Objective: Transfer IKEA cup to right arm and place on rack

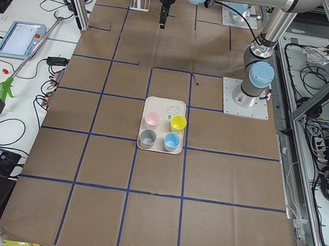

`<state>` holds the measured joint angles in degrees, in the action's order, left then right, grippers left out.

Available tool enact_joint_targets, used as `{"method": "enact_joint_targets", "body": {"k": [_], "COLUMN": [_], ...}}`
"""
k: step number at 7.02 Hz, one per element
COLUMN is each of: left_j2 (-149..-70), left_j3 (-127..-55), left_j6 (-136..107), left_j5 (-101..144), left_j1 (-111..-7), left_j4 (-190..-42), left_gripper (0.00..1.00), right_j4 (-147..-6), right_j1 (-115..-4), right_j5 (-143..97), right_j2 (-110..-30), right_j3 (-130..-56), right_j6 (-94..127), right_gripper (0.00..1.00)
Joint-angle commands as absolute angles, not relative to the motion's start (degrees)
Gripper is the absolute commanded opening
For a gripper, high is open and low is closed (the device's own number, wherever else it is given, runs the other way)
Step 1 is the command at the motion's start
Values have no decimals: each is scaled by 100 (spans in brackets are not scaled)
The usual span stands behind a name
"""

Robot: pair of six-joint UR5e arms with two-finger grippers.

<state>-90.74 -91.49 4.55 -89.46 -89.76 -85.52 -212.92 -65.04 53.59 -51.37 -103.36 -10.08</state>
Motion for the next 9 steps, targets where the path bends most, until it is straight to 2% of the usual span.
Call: {"method": "enact_joint_targets", "body": {"k": [1,2,3,4,5,8,9], "left_j2": [-9070,-9079,-9105,-9105,-9097,-9105,-9105], "left_j3": [-9149,-9149,-9149,-9149,-9149,-9141,-9141], "left_j6": [642,607,589,580,571,571,571], "left_j5": [-8939,-8947,-8965,-8965,-8974,-8974,-8974], "left_j1": [-8755,-8763,-8771,-8771,-8771,-8771,-8771], "left_j4": [-8560,-8561,-8561,-8561,-8561,-8561,-8561], "left_gripper": [99,99,99,99,99,99,99], "right_j4": [-21340,-21331,-21331,-21322,-21270,-21156,-20694], "right_j1": [-6460,-6390,-6337,-6346,-6346,-6337,-6337], "right_j5": [5344,5326,5135,5055,5062,5071,5071], "right_j2": [-5098,-5072,-5036,-5036,-5036,-5167,-5377], "right_j3": [-10380,-10380,-10380,-10415,-10424,-10372,-10354], "right_j6": [-993,-993,-976,-854,-766,-756,-765], "right_gripper": [28,28,42,96,100,100,100]}}
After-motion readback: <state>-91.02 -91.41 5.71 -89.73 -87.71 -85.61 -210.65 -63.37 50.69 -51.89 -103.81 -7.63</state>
